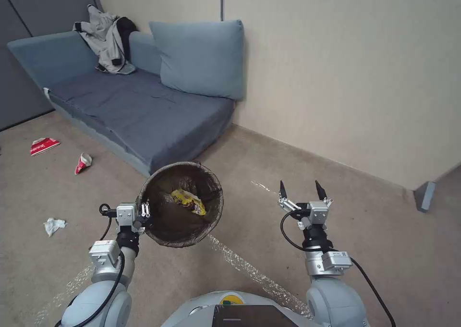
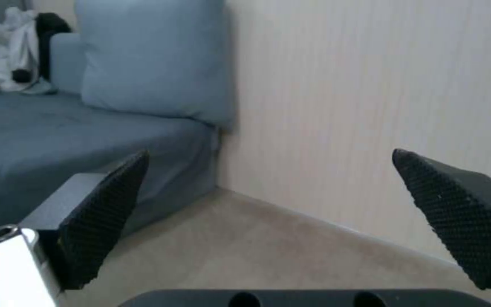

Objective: Pick up the trash bin, then pick up the garbage from the floor and place it into the trash bin.

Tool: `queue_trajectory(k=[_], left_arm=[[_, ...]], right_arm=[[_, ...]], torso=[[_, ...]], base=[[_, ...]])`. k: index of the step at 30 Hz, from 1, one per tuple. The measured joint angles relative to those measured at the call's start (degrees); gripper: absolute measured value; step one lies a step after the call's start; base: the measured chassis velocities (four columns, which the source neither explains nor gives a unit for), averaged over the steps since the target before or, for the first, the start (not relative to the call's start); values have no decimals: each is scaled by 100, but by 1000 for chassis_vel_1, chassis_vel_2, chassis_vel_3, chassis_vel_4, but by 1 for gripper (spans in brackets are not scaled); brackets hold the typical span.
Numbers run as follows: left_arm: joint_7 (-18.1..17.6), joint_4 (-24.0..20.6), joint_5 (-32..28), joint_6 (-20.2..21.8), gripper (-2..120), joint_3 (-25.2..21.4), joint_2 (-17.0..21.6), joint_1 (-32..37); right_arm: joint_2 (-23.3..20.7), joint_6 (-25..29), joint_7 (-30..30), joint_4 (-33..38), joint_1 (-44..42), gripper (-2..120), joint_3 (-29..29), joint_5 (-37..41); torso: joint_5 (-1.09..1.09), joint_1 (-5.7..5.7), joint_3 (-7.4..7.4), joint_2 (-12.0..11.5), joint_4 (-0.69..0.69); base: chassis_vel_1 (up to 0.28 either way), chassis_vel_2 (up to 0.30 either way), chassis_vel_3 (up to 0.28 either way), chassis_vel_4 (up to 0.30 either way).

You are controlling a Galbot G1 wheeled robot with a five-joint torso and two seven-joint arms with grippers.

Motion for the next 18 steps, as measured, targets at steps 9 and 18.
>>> queue_trajectory(k=[9, 18], left_arm=[[1, -22, 1, -2, 0, -8, -9, 27], [3, -25, 9, -9, 0, 2, -23, 50]], right_arm=[[-8, -19, -1, -46, 30, 100, -109, -44], [-41, -40, 3, -76, 34, 100, -124, -49]], torso=[[0, 0, 0, 0, 0], [0, 0, 0, 0, 0]], base=[[55, 57, 64, 63], [58, 56, 60, 58]])
